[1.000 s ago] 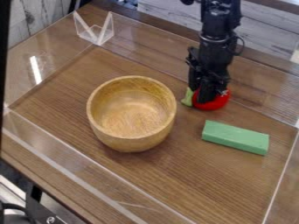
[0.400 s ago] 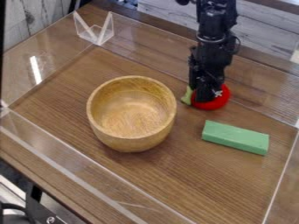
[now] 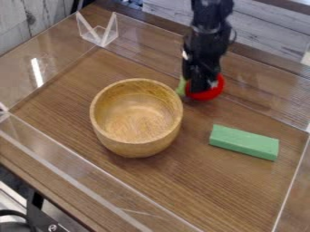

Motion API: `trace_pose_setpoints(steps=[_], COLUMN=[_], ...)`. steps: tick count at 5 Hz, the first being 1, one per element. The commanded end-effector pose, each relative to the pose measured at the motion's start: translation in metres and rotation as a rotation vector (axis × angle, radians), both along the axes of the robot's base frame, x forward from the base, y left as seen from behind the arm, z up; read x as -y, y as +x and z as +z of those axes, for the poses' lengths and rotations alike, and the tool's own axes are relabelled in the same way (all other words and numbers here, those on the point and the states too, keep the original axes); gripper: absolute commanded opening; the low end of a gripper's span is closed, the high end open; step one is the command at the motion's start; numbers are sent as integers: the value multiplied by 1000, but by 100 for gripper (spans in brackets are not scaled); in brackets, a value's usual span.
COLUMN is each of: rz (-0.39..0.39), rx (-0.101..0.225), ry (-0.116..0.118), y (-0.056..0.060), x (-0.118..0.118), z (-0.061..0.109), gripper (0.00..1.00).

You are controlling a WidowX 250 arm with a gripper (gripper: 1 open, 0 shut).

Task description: Move the red object to the left side of the table

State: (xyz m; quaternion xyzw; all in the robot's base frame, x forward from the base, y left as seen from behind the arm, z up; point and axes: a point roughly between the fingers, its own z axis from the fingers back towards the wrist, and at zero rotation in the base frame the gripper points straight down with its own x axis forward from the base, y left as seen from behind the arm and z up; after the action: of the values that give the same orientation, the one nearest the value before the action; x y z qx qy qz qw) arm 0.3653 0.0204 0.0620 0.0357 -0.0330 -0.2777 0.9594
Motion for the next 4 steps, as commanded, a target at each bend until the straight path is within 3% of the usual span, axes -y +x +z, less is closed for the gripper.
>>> trace_pose_setpoints(steps=[1,2,3,4], rz=[56,124,156,144], rx=[132,172,173,165], ry=[40,59,67,67], y=[3,0,5,8], x=[-10,-27,-56,-57], z=[66,100,94,77], gripper=[0,0,0,0])
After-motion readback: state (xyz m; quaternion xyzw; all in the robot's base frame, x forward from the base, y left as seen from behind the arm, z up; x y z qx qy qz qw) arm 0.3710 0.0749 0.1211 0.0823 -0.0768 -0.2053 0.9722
